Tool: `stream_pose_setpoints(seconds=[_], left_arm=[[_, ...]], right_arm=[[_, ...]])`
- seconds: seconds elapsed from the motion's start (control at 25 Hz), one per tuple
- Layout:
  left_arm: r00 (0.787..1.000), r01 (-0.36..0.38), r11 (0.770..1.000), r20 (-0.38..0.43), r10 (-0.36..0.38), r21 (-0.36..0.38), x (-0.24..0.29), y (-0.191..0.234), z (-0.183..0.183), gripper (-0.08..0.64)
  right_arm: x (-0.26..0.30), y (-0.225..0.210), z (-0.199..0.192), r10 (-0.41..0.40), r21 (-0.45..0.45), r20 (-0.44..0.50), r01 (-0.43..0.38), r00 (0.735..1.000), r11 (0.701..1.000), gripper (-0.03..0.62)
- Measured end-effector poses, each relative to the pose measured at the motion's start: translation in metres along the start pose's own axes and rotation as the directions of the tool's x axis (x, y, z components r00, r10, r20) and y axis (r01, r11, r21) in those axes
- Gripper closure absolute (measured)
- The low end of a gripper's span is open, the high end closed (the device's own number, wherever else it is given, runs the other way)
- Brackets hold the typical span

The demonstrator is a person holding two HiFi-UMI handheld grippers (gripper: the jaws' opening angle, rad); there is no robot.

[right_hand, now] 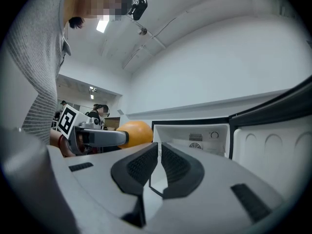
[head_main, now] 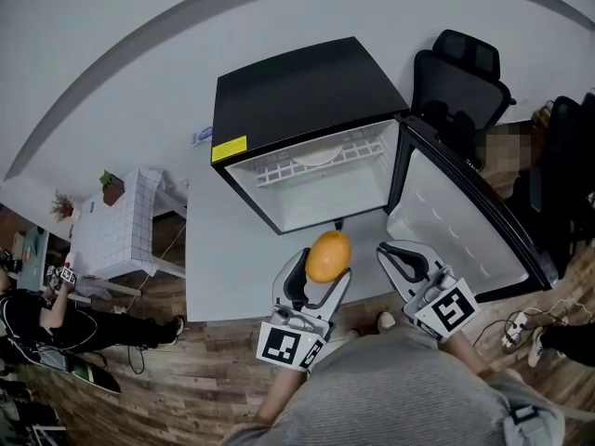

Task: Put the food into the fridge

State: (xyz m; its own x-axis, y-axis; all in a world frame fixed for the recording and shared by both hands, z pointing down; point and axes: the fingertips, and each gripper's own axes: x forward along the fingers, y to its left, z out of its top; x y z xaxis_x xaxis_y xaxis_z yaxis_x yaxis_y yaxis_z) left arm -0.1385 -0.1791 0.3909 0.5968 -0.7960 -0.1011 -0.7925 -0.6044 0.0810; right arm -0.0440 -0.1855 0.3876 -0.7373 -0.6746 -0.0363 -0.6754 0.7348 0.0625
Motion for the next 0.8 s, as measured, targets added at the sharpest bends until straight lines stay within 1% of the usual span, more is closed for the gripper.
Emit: stream_pose_setpoints(seconds=[0.28, 0.48, 0.68, 0.8], left_arm=[[0.999, -0.025, 0.996, -0.029, 0.028, 0.091, 0.027, 0.023, -0.008, 0.227], [0.997, -0.049, 0.992, -0.052, 0.056, 0.114, 0.044, 0.047, -0.016, 0.227], [0.996, -0.058, 0.986, -0.059, 0.068, 0.159, 0.062, 0.071, -0.017, 0.227], [0.994, -0.066, 0.982, -0.069, 0.080, 0.178, 0.070, 0.085, -0.016, 0.227]], right_arm=[[0.006, -0.008, -0.008, 0.032, -0.001, -0.012, -0.032, 0.999, 0.999, 0.578], [0.010, -0.014, -0.023, 0.034, -0.010, -0.042, -0.034, 0.999, 0.999, 0.578], [0.028, -0.023, -0.037, 0.032, -0.013, -0.079, -0.033, 0.996, 0.999, 0.578], [0.041, -0.017, -0.041, 0.084, -0.036, -0.103, -0.088, 0.991, 0.995, 0.578]])
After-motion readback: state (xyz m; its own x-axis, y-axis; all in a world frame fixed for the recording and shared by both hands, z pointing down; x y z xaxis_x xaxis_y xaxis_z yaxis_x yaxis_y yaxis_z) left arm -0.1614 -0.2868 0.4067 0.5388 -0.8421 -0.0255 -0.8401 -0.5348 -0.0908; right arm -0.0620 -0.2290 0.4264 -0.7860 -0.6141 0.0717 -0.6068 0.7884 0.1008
